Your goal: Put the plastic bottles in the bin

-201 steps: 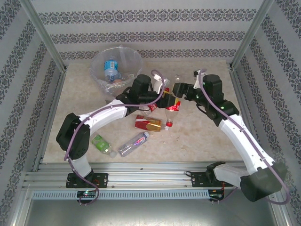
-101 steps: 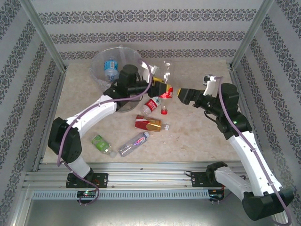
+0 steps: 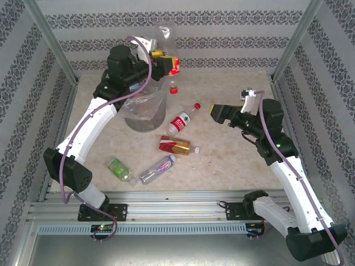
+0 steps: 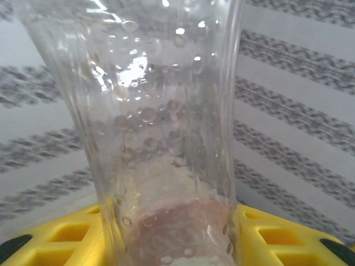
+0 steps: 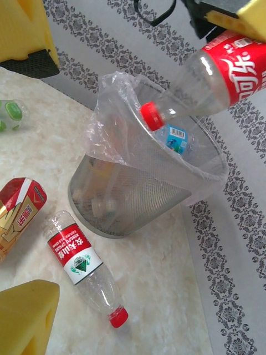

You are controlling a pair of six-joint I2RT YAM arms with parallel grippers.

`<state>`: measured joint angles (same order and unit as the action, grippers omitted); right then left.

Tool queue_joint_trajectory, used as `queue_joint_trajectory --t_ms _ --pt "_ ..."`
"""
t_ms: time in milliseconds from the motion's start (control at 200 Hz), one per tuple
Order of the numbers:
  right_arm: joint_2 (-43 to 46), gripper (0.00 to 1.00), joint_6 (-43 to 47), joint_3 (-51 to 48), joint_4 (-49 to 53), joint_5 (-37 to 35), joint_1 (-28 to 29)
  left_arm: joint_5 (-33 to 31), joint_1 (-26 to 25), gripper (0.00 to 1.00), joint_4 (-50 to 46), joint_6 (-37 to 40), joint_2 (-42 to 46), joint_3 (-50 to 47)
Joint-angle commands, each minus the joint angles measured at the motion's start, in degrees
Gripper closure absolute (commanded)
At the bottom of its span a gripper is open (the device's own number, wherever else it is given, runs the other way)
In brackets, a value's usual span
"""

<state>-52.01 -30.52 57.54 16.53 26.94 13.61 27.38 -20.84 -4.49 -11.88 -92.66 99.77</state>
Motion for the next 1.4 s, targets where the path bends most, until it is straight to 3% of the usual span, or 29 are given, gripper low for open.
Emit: queue_joint_trajectory --t_ms 0,370,615,894,1099,1394 --pt "0.9 0.06 -0.3 -1.4 -0.4 1.0 -0.3 -5.6 2.2 0.58 -3.6 4.3 0.1 3.8" --pt "1.3 0.07 -0.6 -1.5 0.0 1.0 -0.3 -12.6 7.1 0.56 -1.6 9.2 -5.9 8.1" --pt "1.3 0.07 -0.5 -1.6 0.8 1.2 -0.2 -12.5 9.1 0.55 6.4 9.9 -10.4 5.7" --pt "1.0 0.07 -0.4 -2.2 0.4 0.8 -0.3 -16.0 10.5 0.52 7.3 11.8 -14.5 4.9" --pt "0.4 0.07 -0.9 -3.0 -0.7 0.8 -0.2 -17.3 10.5 0.43 6.9 12.4 -13.6 2.0" --pt "0.4 0.07 -1.0 -3.8 -1.3 1.0 -0.3 -19.4 10.6 0.18 6.3 12.9 -10.6 -0.7"
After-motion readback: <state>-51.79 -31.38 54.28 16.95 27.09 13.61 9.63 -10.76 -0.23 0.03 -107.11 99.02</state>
